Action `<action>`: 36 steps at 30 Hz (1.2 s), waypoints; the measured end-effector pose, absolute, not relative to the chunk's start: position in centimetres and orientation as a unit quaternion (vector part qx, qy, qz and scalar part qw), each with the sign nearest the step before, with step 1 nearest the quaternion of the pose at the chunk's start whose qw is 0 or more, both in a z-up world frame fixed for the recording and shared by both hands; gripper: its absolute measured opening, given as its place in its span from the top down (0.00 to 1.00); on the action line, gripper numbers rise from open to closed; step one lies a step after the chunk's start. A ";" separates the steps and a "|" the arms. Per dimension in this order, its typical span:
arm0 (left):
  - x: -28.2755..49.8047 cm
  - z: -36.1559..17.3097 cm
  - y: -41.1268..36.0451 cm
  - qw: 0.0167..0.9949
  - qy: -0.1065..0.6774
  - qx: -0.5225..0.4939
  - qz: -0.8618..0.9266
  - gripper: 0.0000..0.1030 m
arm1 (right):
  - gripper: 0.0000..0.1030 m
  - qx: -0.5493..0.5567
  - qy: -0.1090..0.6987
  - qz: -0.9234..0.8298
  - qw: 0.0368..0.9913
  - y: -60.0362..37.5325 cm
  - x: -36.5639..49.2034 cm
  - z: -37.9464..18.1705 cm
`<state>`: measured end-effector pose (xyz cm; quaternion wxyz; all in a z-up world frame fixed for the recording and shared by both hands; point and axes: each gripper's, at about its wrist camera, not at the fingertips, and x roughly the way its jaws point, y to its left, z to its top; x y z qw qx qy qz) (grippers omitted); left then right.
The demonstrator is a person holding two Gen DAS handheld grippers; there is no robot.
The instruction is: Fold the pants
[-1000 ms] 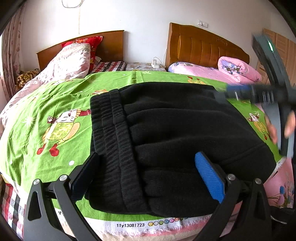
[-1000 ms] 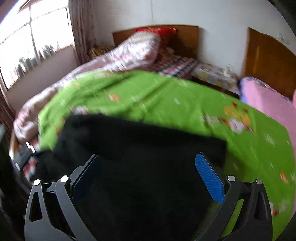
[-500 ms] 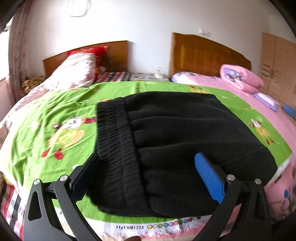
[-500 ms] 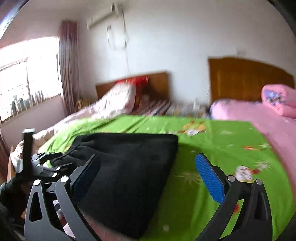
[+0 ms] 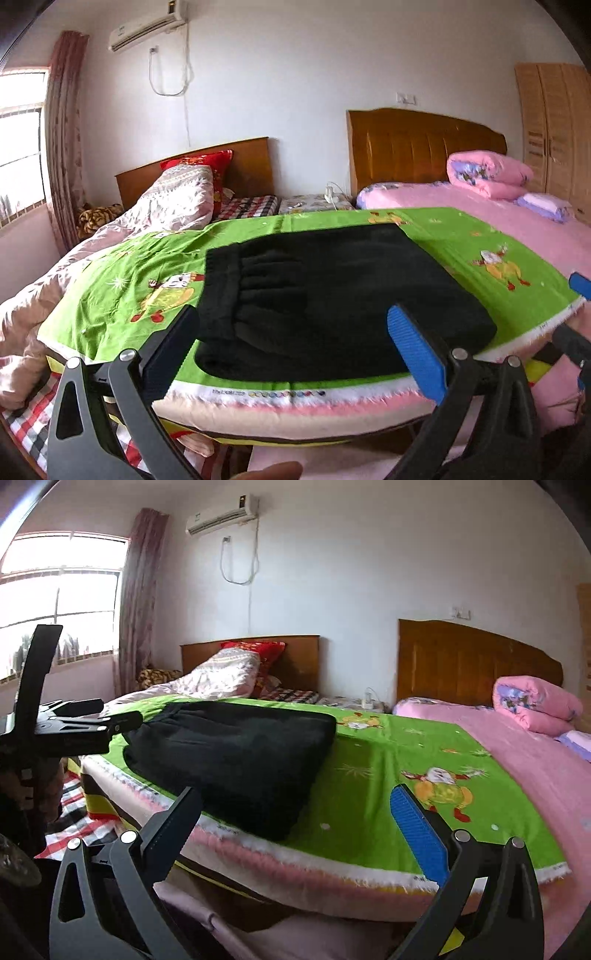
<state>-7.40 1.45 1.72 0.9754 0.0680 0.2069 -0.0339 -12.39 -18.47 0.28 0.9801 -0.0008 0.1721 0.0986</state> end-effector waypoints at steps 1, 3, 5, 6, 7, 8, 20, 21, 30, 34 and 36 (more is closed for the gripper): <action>-7.5 1.7 1.1 0.976 0.203 0.077 -0.028 0.01 | 0.04 0.005 0.173 0.089 0.981 -18.8 -12.6 0.2; -7.9 1.7 0.7 0.978 0.189 0.089 -0.016 0.01 | 0.04 0.013 0.170 0.078 0.982 -19.4 -13.0 0.2; -8.2 1.7 0.6 0.979 0.184 0.087 -0.020 0.01 | 0.04 0.018 0.166 0.067 0.984 -19.8 -13.1 0.2; -8.2 1.6 0.6 0.979 0.186 0.085 -0.025 0.01 | 0.04 0.019 0.165 0.064 0.984 -19.8 -13.1 0.2; -8.1 1.6 0.6 0.978 0.188 0.084 -0.027 0.01 | 0.04 0.018 0.165 0.062 0.984 -19.7 -13.0 0.2; -8.2 1.5 0.6 0.978 0.189 0.083 -0.027 0.01 | 0.04 0.017 0.164 0.061 0.984 -19.7 -13.0 0.2; -8.1 1.4 0.6 0.978 0.189 0.081 -0.034 0.01 | 0.04 0.004 0.164 0.064 0.984 -19.0 -13.0 0.1; -8.1 1.4 0.6 0.978 0.189 0.081 -0.034 0.01 | 0.04 0.004 0.164 0.064 0.984 -19.0 -13.0 0.1; -7.9 1.4 0.8 0.977 0.195 0.075 -0.035 0.01 | 0.04 0.003 0.165 0.064 0.984 -18.8 -13.1 0.2; -7.8 1.4 0.9 0.977 0.196 0.075 -0.035 0.01 | 0.04 0.003 0.167 0.065 0.984 -18.8 -12.9 0.2; -7.8 1.3 0.9 0.977 0.197 0.075 -0.035 0.01 | 0.04 0.003 0.168 0.065 0.984 -18.8 -12.9 0.2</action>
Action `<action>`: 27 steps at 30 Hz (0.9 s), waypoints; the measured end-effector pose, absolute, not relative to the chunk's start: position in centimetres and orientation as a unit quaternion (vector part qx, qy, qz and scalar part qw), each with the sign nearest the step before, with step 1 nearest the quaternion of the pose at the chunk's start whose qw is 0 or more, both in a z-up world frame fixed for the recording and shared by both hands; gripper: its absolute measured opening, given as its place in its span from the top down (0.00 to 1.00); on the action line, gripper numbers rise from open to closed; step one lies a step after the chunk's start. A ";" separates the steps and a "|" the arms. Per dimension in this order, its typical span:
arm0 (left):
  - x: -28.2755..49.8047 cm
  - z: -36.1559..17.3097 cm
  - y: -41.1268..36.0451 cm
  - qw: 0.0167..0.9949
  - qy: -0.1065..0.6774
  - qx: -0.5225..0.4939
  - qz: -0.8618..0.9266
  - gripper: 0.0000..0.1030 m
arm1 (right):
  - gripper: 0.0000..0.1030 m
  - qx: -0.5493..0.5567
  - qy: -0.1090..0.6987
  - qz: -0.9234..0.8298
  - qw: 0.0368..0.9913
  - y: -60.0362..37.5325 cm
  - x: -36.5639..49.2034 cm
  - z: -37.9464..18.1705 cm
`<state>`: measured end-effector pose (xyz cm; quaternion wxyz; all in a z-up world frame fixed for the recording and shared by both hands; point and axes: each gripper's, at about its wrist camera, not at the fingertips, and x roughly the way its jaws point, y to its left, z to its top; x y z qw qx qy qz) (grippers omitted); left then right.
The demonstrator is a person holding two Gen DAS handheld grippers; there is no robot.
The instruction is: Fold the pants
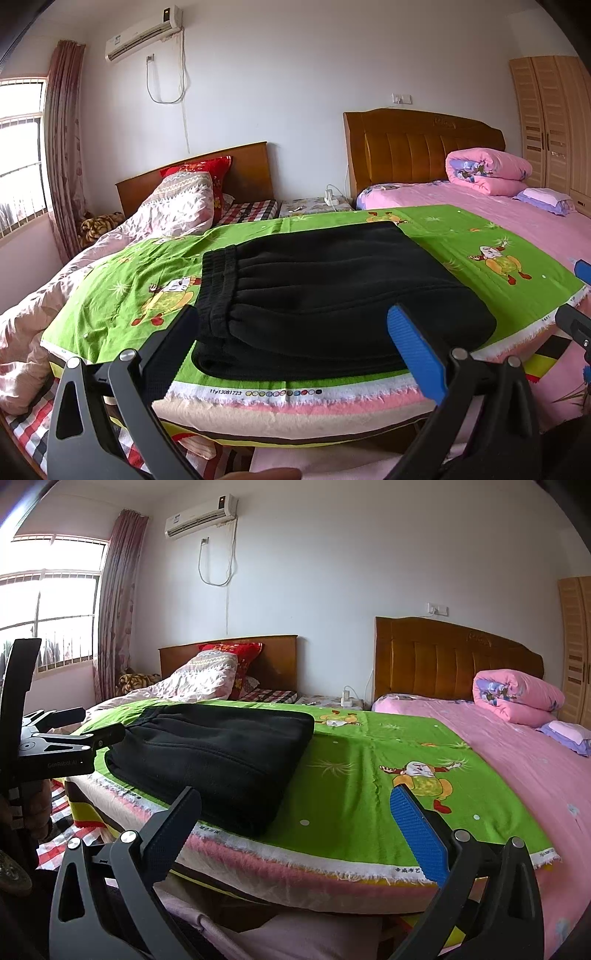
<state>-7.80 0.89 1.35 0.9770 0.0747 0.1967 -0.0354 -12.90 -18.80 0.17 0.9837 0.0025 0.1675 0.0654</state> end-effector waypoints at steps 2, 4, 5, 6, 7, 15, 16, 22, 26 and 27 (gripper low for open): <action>-7.8 1.3 0.9 0.977 0.197 0.075 -0.036 0.01 | 0.04 0.002 0.168 0.066 0.984 -18.9 -12.8 0.2; -7.8 1.3 1.0 0.977 0.197 0.075 -0.037 0.01 | 0.04 0.003 0.168 0.066 0.984 -18.9 -12.7 0.2; -7.8 1.3 1.0 0.977 0.198 0.075 -0.037 0.01 | 0.04 0.002 0.168 0.066 0.984 -18.9 -12.7 0.2; -7.8 1.3 1.0 0.977 0.198 0.075 -0.037 0.01 | 0.04 0.002 0.168 0.066 0.984 -18.9 -12.8 0.2; -7.8 1.3 1.0 0.977 0.198 0.075 -0.037 0.01 | 0.04 0.002 0.168 0.066 0.984 -18.9 -12.7 0.2; -7.7 1.2 1.1 0.976 0.201 0.075 -0.037 0.01 | 0.04 0.002 0.171 0.067 0.983 -18.8 -12.6 0.1; -7.7 1.2 1.1 0.976 0.201 0.074 -0.037 0.01 | 0.04 0.002 0.171 0.067 0.983 -18.8 -12.6 0.1; -7.7 1.2 1.2 0.976 0.201 0.074 -0.037 0.01 | 0.04 0.002 0.170 0.067 0.983 -18.9 -12.6 0.1; -7.7 1.1 1.2 0.976 0.202 0.073 -0.037 0.01 | 0.04 0.002 0.171 0.068 0.983 -18.9 -12.6 0.1; -7.7 1.1 1.2 0.976 0.202 0.073 -0.037 0.01 | 0.04 0.001 0.171 0.067 0.983 -18.8 -12.6 0.0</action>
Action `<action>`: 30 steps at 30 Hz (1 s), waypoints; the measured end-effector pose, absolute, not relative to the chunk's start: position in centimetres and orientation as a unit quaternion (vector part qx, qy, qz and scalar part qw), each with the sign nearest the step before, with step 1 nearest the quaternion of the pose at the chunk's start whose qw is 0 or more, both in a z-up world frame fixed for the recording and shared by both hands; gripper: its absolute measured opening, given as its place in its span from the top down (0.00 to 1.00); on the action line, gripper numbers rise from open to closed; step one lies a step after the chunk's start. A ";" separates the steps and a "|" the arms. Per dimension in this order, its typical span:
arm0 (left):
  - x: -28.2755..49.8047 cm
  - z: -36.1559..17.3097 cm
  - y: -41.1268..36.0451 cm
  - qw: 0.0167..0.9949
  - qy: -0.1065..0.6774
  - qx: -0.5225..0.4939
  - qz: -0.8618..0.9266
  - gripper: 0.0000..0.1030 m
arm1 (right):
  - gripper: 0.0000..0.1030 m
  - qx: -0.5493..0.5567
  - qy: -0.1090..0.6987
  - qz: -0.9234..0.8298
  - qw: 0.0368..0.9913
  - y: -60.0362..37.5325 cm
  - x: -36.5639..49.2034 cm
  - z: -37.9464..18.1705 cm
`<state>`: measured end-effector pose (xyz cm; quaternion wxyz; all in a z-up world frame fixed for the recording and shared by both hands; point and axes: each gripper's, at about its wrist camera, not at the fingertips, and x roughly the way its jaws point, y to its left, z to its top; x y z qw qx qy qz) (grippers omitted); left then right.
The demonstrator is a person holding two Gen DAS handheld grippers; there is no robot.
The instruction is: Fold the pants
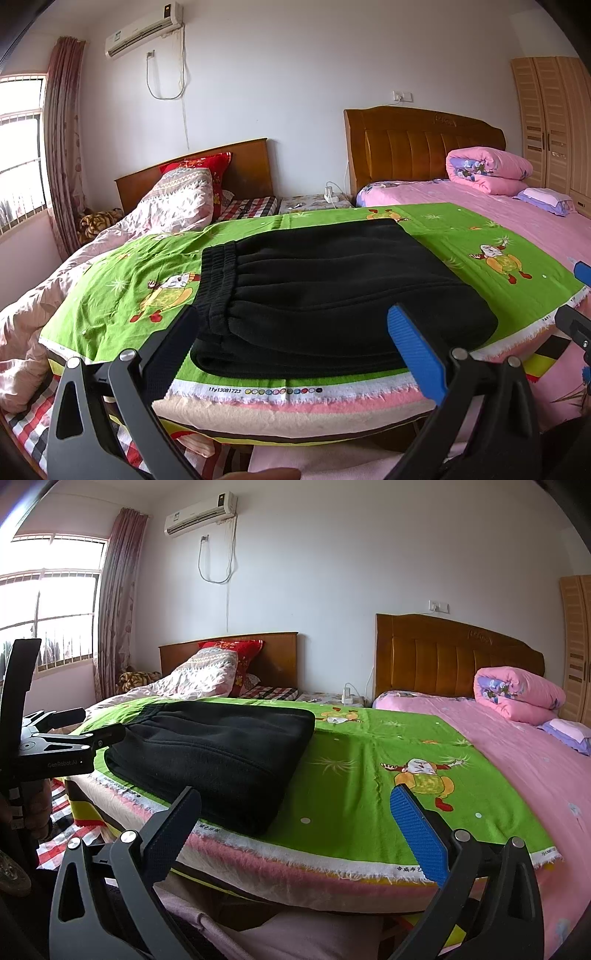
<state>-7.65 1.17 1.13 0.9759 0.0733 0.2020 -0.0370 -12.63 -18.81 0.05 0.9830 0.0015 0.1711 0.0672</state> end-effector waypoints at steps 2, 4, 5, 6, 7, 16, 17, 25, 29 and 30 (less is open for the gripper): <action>-7.7 1.1 1.2 0.976 0.203 0.073 -0.037 0.01 | 0.04 0.002 0.171 0.067 0.983 -18.8 -12.6 0.0; -7.6 1.1 1.2 0.976 0.204 0.072 -0.037 0.01 | 0.04 0.002 0.172 0.067 0.983 -18.8 -12.6 0.0; -7.6 1.1 1.2 0.976 0.204 0.072 -0.036 0.01 | 0.04 0.002 0.172 0.067 0.983 -18.8 -12.6 0.0; -7.6 1.0 1.2 0.976 0.205 0.071 -0.036 0.01 | 0.04 0.003 0.172 0.067 0.983 -18.8 -12.6 0.0; -7.6 1.1 1.2 0.975 0.206 0.070 -0.035 0.01 | 0.04 0.003 0.172 0.068 0.983 -18.8 -12.6 0.0; -7.3 1.0 1.3 0.974 0.212 0.064 -0.039 0.01 | 0.04 0.002 0.172 0.068 0.983 -18.8 -12.5 0.0; -7.3 1.0 1.3 0.974 0.213 0.064 -0.040 0.01 | 0.04 0.002 0.173 0.068 0.983 -18.7 -12.6 0.0; -7.1 0.8 1.3 0.973 0.220 0.060 -0.040 0.01 | 0.04 0.003 0.173 0.070 0.982 -18.8 -12.5 -0.1; -7.1 0.7 1.4 0.973 0.220 0.060 -0.032 0.01 | 0.04 0.003 0.174 0.070 0.982 -18.7 -12.5 -0.2; -7.1 0.7 1.4 0.973 0.221 0.059 -0.031 0.01 | 0.04 0.004 0.174 0.070 0.982 -18.8 -12.5 -0.1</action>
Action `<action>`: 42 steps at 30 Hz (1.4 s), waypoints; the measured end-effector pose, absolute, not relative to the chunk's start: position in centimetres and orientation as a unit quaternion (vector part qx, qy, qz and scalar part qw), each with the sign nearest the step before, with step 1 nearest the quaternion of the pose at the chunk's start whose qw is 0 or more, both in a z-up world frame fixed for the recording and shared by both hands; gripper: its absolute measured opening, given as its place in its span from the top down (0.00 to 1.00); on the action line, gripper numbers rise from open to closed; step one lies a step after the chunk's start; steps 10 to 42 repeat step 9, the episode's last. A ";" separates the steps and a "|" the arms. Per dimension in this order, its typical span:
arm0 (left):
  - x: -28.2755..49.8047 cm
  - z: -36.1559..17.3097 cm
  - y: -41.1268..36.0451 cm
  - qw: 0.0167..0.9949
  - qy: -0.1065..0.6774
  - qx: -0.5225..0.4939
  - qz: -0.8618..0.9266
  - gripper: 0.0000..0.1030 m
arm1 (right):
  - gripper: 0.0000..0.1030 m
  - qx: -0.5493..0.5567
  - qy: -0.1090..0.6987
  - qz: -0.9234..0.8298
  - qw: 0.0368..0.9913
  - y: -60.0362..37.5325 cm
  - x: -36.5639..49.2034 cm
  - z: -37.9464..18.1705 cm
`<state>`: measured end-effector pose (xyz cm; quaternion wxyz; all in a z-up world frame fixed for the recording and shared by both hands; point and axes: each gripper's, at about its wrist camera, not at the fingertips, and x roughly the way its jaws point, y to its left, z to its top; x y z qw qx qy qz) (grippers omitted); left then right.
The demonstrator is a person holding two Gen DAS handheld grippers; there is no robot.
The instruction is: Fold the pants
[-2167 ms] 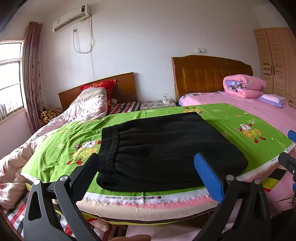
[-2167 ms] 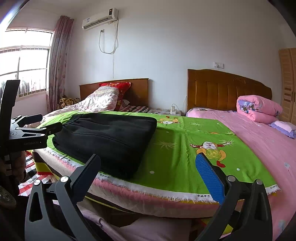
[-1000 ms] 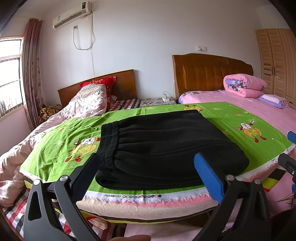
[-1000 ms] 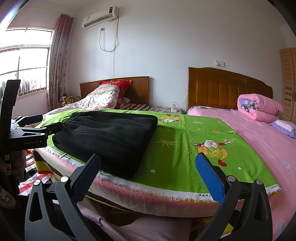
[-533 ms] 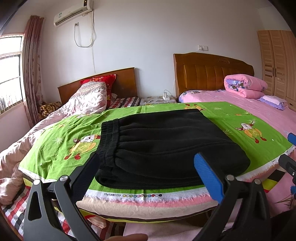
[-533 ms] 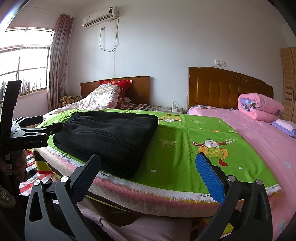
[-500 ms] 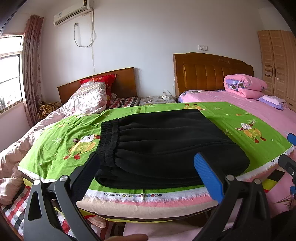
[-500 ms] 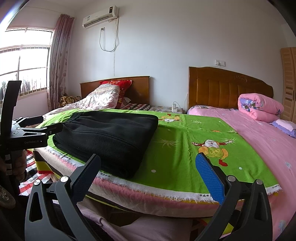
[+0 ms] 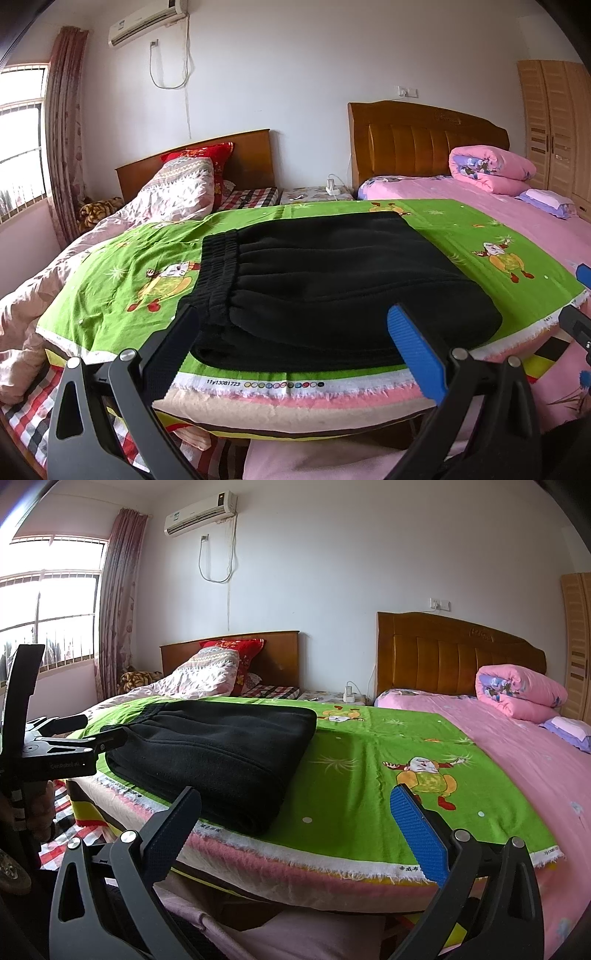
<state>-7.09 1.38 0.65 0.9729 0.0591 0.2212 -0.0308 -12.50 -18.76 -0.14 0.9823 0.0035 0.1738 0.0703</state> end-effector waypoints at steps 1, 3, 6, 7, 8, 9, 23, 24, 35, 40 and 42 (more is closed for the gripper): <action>-7.1 0.6 1.4 0.973 0.222 0.059 -0.031 0.01 | 0.04 0.004 0.174 0.070 0.982 -18.8 -12.5 -0.1; -6.9 0.6 1.4 0.972 0.226 0.057 -0.031 0.01 | 0.04 0.004 0.174 0.071 0.982 -18.8 -12.5 -0.1; -6.8 0.4 1.6 0.971 0.231 0.055 -0.030 0.01 | 0.04 0.004 0.174 0.070 0.982 -18.8 -12.5 -0.1; -6.7 0.5 1.6 0.971 0.232 0.055 -0.030 0.01 | 0.04 0.004 0.174 0.071 0.982 -18.8 -12.5 -0.1; -6.7 0.4 1.6 0.971 0.232 0.055 -0.029 0.01 | 0.04 0.004 0.174 0.071 0.982 -18.8 -12.5 -0.1; -6.7 0.4 1.7 0.971 0.232 0.055 -0.029 0.01 | 0.04 0.004 0.174 0.071 0.982 -18.8 -12.5 -0.1; -6.7 0.4 1.7 0.971 0.232 0.055 -0.029 0.01 | 0.04 0.004 0.174 0.071 0.982 -18.8 -12.5 -0.1; -6.7 0.4 1.7 0.971 0.232 0.055 -0.029 0.01 | 0.04 0.004 0.174 0.071 0.982 -18.8 -12.5 -0.1; -6.7 0.4 1.7 0.971 0.232 0.055 -0.029 0.01 | 0.04 0.004 0.174 0.071 0.982 -18.8 -12.5 -0.1; -6.7 0.4 1.7 0.971 0.232 0.055 -0.029 0.01 | 0.04 0.004 0.174 0.071 0.982 -18.8 -12.5 -0.1; -6.7 0.4 1.7 0.971 0.232 0.055 -0.029 0.01 | 0.04 0.004 0.174 0.071 0.982 -18.8 -12.5 -0.1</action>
